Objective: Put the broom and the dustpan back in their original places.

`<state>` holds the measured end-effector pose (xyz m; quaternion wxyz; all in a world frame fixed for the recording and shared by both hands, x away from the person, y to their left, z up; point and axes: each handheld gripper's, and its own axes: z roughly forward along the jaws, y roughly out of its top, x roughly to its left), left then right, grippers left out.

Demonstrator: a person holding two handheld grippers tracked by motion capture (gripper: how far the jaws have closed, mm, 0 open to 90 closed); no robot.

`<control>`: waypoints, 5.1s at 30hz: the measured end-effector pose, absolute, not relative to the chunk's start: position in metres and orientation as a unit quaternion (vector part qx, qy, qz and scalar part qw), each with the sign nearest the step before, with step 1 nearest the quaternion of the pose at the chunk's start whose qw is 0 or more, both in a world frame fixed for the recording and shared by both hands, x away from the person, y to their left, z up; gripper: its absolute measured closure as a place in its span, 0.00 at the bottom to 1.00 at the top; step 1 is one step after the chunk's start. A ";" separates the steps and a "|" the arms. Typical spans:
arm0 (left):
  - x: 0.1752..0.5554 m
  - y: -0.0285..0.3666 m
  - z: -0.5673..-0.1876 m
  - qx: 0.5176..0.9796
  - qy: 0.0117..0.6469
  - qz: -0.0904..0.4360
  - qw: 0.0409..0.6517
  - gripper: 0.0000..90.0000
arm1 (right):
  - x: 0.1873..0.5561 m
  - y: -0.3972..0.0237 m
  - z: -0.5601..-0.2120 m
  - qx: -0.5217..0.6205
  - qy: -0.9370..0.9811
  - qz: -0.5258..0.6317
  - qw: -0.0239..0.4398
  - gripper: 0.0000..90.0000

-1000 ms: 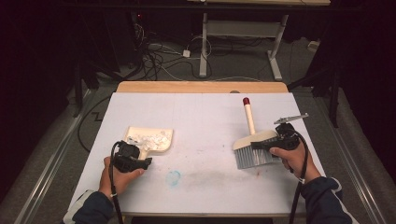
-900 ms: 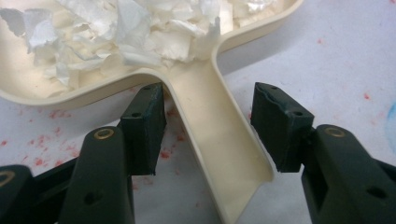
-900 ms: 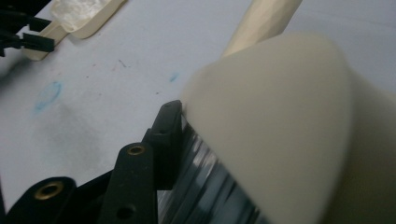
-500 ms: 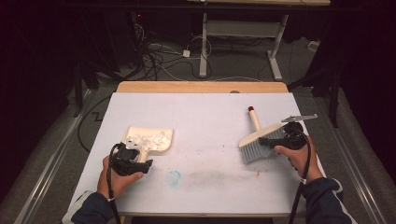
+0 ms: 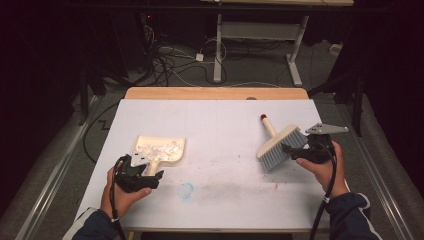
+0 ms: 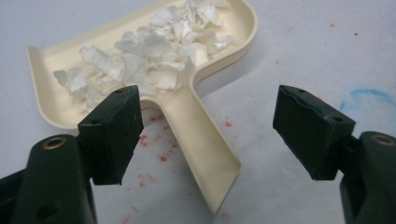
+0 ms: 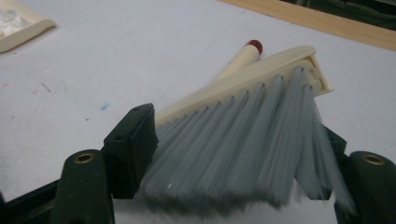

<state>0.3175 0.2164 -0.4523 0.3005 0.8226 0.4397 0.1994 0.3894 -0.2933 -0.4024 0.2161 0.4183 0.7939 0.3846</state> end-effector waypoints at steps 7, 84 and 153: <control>0.302 0.219 -0.450 0.828 0.423 0.207 0.305 0.25 | 0.360 -0.287 -0.384 0.398 0.790 0.390 0.257 0.36; 0.289 0.207 -0.453 0.846 0.337 0.268 0.316 0.23 | 0.392 -0.256 -0.387 0.364 0.763 0.436 0.308 0.30; 0.289 0.198 -0.459 0.849 0.303 0.287 0.323 0.21 | 0.303 -0.254 -0.444 0.303 0.784 0.421 0.340 0.25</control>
